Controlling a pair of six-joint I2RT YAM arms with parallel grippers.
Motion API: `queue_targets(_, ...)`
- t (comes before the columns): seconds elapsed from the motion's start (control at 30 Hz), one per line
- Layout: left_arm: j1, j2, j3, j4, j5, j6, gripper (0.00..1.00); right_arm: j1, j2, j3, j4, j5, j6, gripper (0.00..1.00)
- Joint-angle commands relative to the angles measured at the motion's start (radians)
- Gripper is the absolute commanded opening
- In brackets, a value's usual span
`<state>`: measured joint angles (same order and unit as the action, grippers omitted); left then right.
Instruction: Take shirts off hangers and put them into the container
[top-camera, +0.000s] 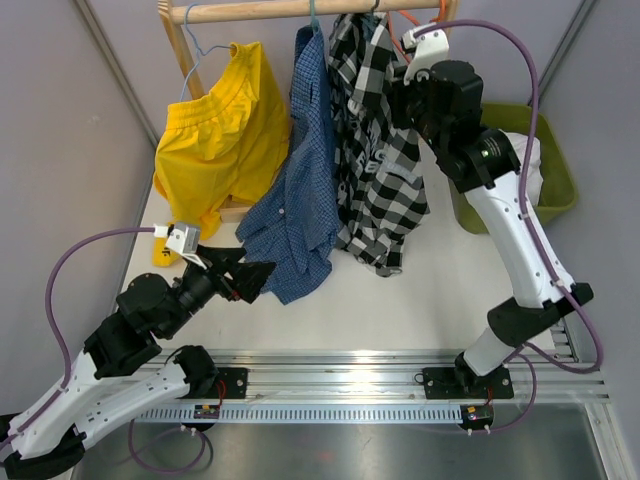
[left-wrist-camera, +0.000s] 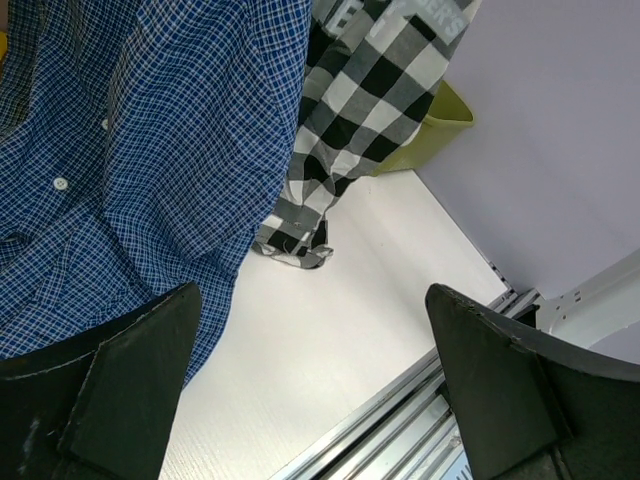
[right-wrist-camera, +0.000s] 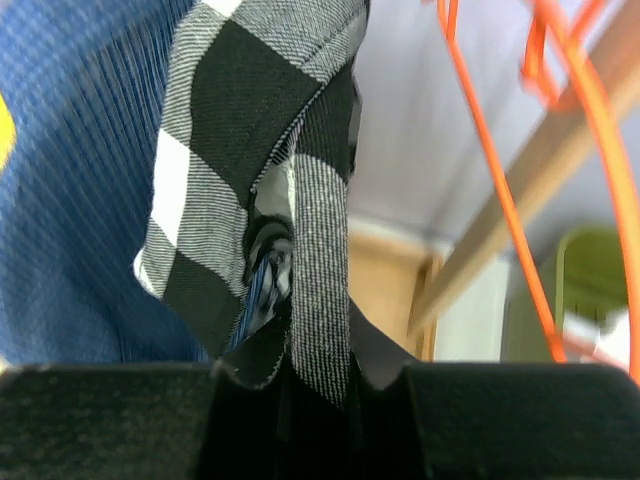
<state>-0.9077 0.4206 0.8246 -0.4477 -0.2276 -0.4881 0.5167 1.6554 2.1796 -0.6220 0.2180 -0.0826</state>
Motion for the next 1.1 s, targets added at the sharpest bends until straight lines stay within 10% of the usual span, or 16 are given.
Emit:
queue_targets(0.0, 0.001, -0.003, 0.031, 0.056, 0.017, 0.017, 0.99, 0.006, -0.219, -0.123, 0.026, 0.012, 0.047, 0.0)
queue_targets(0.3, 0.001, 0.078, 0.001, 0.185, 0.157, 0.023, 0.99, 0.121, -0.715, -0.681, -0.174, -0.005, 0.247, 0.0)
queue_targets(0.63, 0.001, 0.263, -0.007, 0.435, 0.318, -0.027, 0.99, 0.128, -1.006, -1.108, -0.274, -0.434, 0.443, 0.0)
queue_targets(1.07, -0.002, 0.616, 0.027, 0.866, 0.505, -0.122, 0.99, 0.126, -1.05, -1.173, -0.131, -0.675, 0.546, 0.0)
